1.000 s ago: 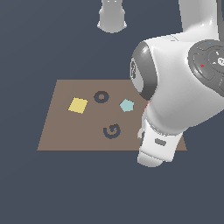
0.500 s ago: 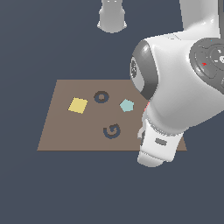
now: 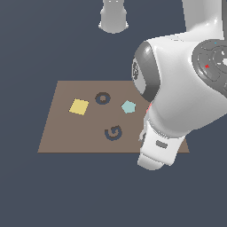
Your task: Insert a designated object into the corresponding slot on a board.
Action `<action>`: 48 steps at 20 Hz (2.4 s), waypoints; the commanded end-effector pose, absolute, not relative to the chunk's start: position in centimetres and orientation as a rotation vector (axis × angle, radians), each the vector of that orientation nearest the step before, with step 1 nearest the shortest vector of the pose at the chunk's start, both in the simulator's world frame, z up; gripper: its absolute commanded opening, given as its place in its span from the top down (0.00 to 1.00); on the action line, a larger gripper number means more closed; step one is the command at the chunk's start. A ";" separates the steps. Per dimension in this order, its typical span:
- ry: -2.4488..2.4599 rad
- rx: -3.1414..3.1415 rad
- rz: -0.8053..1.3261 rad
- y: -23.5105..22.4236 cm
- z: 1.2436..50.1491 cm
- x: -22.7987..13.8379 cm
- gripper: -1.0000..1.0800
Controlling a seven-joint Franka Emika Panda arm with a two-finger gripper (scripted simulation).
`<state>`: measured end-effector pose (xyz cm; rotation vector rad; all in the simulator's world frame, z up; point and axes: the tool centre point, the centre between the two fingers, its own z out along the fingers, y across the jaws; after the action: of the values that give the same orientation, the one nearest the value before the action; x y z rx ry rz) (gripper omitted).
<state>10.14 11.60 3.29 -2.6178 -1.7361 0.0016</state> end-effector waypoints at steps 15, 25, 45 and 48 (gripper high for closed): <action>-1.175 -2.913 0.000 10.1 3.5 12.1 1.00; -0.541 -3.095 0.000 7.8 3.6 13.4 1.00; 0.800 -3.038 0.000 2.5 3.9 12.5 1.00; 0.996 -2.980 0.000 1.9 3.9 12.0 1.00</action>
<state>12.28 2.20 3.86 -3.0119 0.8949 0.0003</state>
